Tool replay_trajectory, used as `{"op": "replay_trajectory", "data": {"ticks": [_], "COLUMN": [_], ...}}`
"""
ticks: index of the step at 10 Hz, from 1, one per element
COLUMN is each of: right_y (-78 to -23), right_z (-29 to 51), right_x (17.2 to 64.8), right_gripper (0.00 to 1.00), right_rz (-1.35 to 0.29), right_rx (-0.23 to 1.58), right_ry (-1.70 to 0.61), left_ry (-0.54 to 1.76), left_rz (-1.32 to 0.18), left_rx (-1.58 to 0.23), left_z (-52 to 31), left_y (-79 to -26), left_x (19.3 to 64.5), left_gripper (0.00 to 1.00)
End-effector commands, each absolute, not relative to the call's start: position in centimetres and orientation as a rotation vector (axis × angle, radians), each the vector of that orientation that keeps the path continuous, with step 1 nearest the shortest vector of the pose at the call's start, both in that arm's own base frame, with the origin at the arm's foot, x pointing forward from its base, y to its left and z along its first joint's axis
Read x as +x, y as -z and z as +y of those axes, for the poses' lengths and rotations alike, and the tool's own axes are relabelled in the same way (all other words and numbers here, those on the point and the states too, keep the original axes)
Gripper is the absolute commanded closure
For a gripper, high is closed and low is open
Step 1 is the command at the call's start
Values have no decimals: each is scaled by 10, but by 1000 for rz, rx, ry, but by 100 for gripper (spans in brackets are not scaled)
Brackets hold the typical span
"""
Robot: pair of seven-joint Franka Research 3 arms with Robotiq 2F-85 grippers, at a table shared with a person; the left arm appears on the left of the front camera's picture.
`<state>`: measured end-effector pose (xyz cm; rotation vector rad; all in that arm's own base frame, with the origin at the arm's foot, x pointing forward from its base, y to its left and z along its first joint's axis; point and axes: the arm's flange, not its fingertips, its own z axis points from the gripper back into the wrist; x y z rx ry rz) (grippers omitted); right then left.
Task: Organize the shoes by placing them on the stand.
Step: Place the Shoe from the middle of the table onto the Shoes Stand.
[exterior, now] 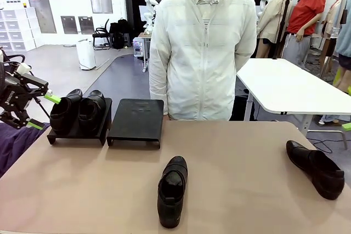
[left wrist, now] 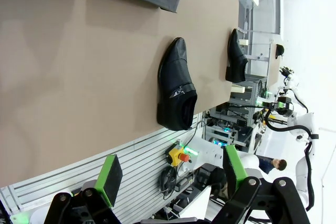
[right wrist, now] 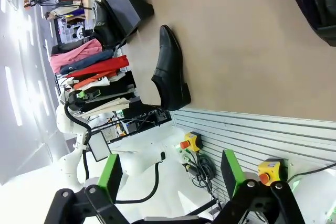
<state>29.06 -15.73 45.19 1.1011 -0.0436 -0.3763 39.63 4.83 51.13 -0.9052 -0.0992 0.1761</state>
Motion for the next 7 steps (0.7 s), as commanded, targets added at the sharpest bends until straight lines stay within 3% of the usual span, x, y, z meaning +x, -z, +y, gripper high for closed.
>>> {"op": "replay_trajectory", "data": {"ticks": [1,2,4,7], "right_y": [-454,-454,-454,-454], "right_z": [-161,-161,-161,-161], "right_x": [292,292,292,292], "right_gripper": [0,0,0,0], "right_rz": [-43,-43,-43,-43], "right_rx": [1095,1095,1095,1095], "right_ry": [354,354,354,354], "left_ry": [-162,-176,-219,72], "left_rz": [-99,-99,-105,-24], "left_rx": [-904,-905,-653,-267], "left_z": [51,48,-52,-250], "left_y": [-512,-511,-546,-541], "left_x": [395,396,391,409], "left_gripper": [0,0,0,0]}}
